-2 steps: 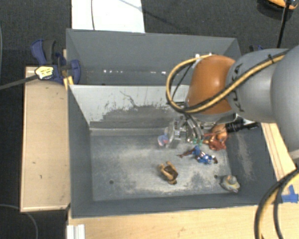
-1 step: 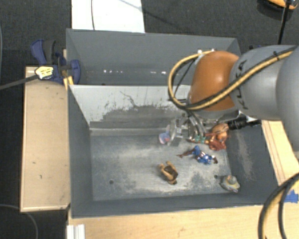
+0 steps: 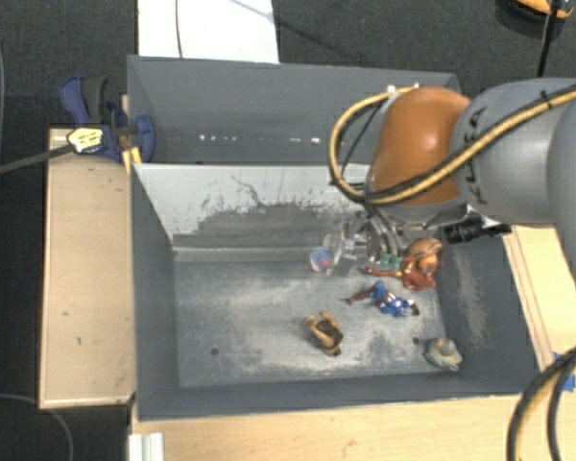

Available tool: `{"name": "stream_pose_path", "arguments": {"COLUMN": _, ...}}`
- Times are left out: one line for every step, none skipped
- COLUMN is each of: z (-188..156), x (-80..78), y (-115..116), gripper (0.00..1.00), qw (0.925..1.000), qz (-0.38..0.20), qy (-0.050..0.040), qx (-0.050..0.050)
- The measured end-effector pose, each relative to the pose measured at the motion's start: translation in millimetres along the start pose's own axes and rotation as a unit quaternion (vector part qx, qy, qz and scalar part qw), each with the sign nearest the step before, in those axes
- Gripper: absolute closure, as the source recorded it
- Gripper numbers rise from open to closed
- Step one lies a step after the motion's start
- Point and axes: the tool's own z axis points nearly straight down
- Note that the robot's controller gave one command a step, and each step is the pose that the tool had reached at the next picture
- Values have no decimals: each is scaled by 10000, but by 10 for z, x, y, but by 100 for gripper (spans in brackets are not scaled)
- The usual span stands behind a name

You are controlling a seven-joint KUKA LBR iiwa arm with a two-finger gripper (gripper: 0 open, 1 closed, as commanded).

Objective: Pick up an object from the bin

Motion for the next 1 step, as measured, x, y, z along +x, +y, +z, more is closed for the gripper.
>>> {"name": "stream_pose_path", "arguments": {"z": -183, "x": -14, "y": 4, "gripper": 100, "qw": 10000, "qz": -4, "qy": -26, "qx": -6}}
